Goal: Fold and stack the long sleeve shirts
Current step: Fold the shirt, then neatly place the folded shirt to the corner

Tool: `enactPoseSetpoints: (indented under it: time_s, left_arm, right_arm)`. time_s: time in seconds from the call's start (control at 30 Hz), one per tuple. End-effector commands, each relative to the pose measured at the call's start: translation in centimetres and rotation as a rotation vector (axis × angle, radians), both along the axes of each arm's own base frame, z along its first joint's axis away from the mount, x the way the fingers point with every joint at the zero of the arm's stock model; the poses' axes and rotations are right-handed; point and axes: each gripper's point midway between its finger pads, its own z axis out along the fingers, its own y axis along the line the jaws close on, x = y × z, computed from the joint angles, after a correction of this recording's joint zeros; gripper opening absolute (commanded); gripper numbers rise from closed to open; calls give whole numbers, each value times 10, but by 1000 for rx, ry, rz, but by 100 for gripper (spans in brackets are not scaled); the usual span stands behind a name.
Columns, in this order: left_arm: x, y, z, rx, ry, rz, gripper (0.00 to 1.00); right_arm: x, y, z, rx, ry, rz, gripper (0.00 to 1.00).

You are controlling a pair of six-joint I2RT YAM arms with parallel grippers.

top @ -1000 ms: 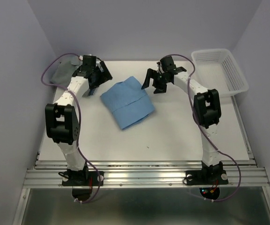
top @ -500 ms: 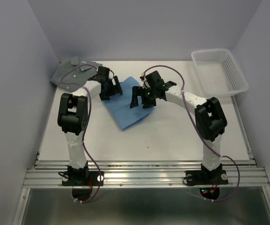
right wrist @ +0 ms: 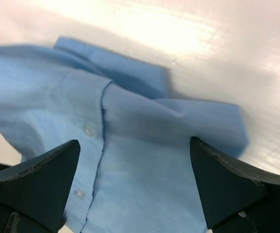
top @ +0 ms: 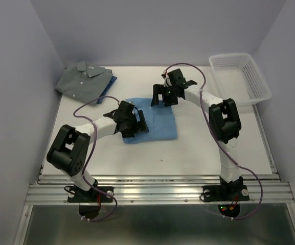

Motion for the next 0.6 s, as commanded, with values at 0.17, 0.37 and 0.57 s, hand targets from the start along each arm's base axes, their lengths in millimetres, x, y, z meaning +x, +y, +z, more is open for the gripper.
enactPoseSetpoints:
  time_s: [0.17, 0.37, 0.57]
  left_arm:
    - [15, 32, 83, 129, -177, 104, 99]
    - [30, 57, 89, 251, -237, 136, 99]
    - [55, 69, 60, 335, -170, 123, 99]
  right_arm:
    - [-13, -6, 107, 52, -300, 176, 100]
    - [-39, -23, 112, 54, -318, 132, 100]
    - [-54, -37, 128, 41, -356, 102, 100]
